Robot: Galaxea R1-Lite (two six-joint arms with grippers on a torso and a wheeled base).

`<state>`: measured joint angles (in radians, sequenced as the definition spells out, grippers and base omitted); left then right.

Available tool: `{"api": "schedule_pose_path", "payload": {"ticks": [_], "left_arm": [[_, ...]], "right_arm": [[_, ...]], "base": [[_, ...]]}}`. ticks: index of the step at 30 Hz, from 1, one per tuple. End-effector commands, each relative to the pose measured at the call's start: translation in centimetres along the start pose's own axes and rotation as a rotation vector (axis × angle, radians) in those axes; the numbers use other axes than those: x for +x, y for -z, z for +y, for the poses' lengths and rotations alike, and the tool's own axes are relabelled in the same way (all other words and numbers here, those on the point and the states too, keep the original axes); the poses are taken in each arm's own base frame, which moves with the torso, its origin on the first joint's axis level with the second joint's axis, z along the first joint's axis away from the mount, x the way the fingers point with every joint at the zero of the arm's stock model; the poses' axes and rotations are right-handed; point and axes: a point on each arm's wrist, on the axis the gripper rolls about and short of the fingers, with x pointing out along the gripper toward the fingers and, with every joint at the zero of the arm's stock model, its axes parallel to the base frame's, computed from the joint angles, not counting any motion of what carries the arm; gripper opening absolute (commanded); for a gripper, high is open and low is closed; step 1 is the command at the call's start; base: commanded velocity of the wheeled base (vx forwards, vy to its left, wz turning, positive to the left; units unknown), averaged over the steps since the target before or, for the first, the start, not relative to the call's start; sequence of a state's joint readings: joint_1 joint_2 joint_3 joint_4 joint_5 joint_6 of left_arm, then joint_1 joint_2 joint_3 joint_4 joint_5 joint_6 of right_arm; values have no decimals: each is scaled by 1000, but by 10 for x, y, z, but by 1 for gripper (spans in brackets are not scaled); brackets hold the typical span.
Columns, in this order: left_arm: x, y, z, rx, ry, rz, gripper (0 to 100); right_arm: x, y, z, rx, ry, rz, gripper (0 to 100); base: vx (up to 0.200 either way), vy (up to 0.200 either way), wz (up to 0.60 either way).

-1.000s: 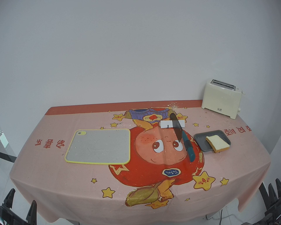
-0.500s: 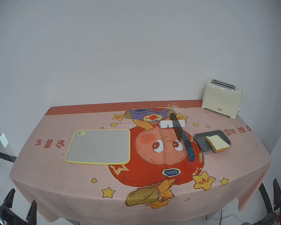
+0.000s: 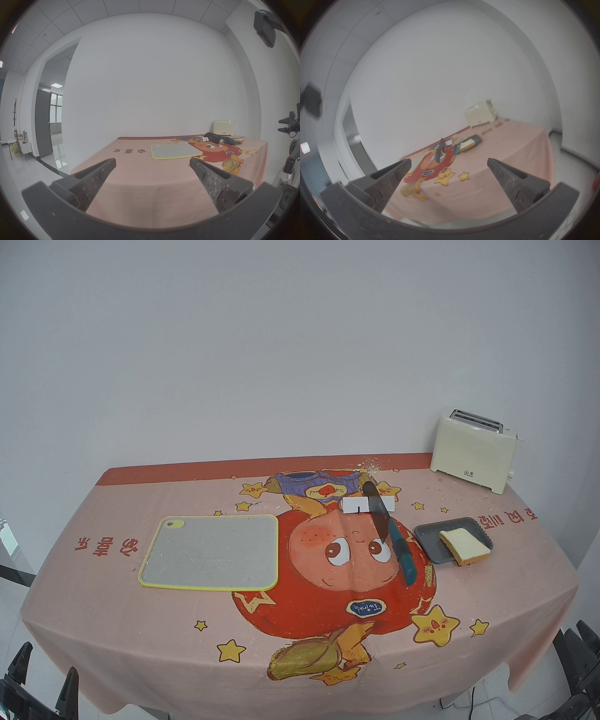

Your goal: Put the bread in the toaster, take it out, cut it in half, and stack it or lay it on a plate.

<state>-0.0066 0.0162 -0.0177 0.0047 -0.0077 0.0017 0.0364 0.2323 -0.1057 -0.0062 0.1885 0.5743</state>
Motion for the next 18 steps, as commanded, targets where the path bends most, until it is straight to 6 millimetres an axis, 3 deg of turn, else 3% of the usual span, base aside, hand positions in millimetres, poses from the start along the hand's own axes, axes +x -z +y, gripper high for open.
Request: {"api": "schedule_pose_path", "payload": {"ticks": [1, 3, 7, 15, 18], "left_arm": [[1, 5, 0, 0, 0, 9, 100], [1, 5, 0, 0, 0, 9, 100], [1, 5, 0, 0, 0, 9, 100], [1, 5, 0, 1, 0, 9, 100], [1, 5, 0, 0, 0, 9, 100]], "right_arm": [[28, -27, 14, 335, 15, 195, 100], [43, -45, 24, 541, 15, 262, 100], [57, -50, 26, 683, 32, 354, 100], [103, -51, 16, 746, 107, 423, 100], [108, -51, 14, 748, 113, 427, 100]], "base": [[0, 0, 0], [0, 0, 0], [0, 0, 0], [0, 0, 0], [0, 0, 0]]}}
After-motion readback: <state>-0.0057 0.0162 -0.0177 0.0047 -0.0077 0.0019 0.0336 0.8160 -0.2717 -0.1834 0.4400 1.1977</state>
